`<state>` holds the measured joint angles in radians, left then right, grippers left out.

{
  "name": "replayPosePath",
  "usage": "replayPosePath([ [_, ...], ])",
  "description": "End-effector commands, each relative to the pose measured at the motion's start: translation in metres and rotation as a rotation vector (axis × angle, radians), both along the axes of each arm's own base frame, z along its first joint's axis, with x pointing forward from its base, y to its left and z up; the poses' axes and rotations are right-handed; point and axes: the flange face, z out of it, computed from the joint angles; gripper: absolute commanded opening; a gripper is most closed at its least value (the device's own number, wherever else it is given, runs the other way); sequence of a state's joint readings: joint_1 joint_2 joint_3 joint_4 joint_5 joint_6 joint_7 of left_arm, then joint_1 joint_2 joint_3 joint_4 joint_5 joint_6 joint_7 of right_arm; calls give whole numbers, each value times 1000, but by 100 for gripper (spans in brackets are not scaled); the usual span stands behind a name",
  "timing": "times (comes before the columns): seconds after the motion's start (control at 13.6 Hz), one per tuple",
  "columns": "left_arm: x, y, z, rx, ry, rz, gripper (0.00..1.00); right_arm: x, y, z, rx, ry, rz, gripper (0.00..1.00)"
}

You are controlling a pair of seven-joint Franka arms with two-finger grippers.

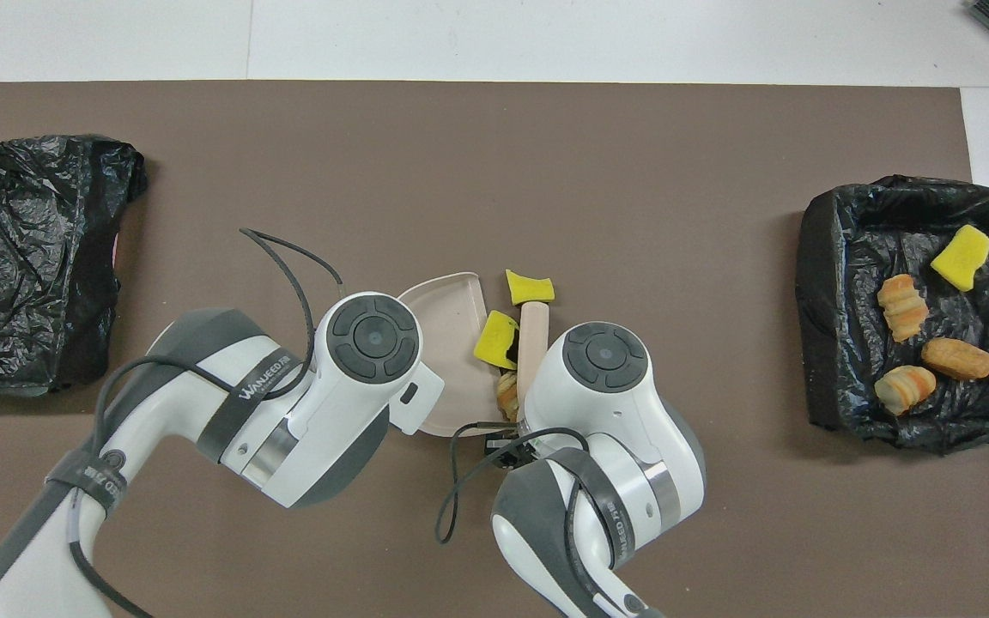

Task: Sweep and dump trash in bin
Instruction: 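Sweep the pieces toward the dustpan with the right gripper's brush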

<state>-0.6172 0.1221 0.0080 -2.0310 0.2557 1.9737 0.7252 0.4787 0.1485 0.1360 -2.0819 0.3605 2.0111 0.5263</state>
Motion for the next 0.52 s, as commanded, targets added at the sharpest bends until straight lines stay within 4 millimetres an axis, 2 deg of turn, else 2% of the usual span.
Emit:
replayPosePath([
  [0.0,-23,-1,0,24,-29,-79,0,7,13,14,159,7,-7,0],
  [0.15,-24,0,-1,19,-32,-80,0,8,1,38,179,4,-13,0],
  [0.29,-20,2,-2,5,-39,-70,0,15,-29,59,184,35,-19,0],
  [0.44,-19,2,-2,-4,-43,-59,0,16,-51,73,200,52,16,0],
])
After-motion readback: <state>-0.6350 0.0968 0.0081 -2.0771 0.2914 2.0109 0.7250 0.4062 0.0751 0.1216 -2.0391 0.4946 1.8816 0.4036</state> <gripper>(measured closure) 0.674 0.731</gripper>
